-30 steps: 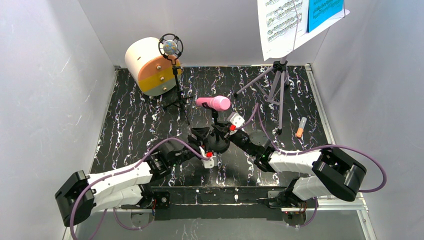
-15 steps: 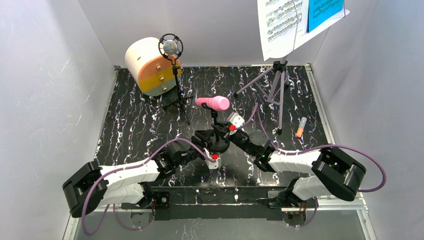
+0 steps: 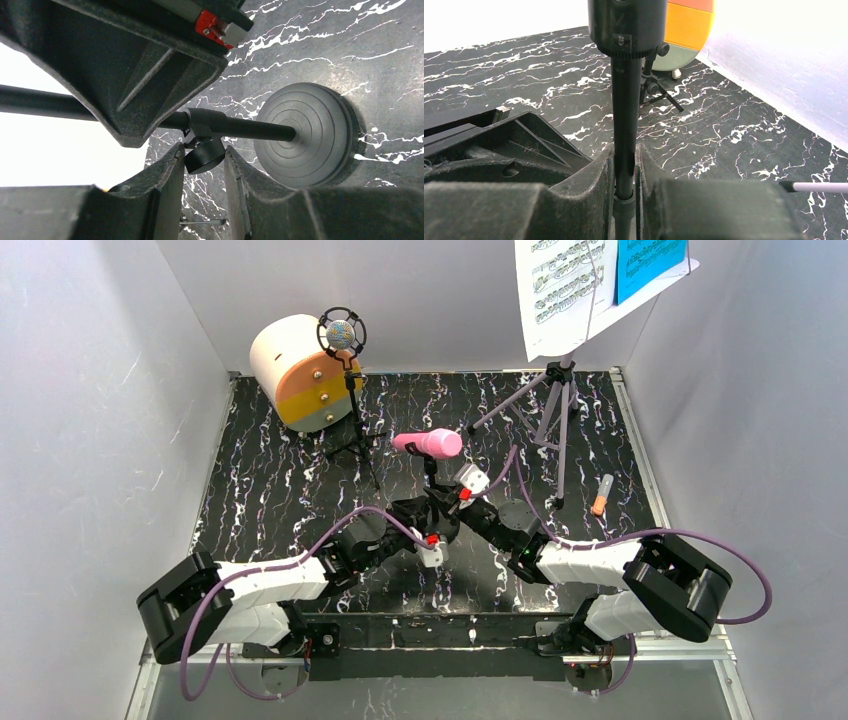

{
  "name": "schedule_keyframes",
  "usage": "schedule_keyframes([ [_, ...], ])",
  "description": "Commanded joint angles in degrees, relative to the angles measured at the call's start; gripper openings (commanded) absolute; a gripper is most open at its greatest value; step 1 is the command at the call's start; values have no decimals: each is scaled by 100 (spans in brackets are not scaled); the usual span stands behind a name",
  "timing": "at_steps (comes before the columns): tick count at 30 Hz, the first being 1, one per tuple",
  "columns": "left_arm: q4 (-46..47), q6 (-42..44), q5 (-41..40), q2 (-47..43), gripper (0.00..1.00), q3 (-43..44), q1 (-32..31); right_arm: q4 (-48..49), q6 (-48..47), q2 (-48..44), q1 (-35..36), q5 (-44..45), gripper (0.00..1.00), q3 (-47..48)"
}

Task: Pack up the instrument practice props
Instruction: Unscrew the knob on the microphone stand.

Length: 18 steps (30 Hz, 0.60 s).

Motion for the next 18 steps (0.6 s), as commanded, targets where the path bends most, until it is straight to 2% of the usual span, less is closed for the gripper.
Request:
schedule_keyframes([
  [1,-187,-698,-86,29,12,39,-21,-1188,-13,230,112,-400,1,-153],
  [4,-215,-1244,-238,-67,6,56,-20,-1188,-14,227,120,-395,1,-161],
  [9,-435,-2924,-579,-184,0,179,-20,-1188,-10,241,115,-392,1,-161],
  [18,-23,-6294,-903,-135,0,100,-7,-1188,4,252,119,-426,1,-153],
])
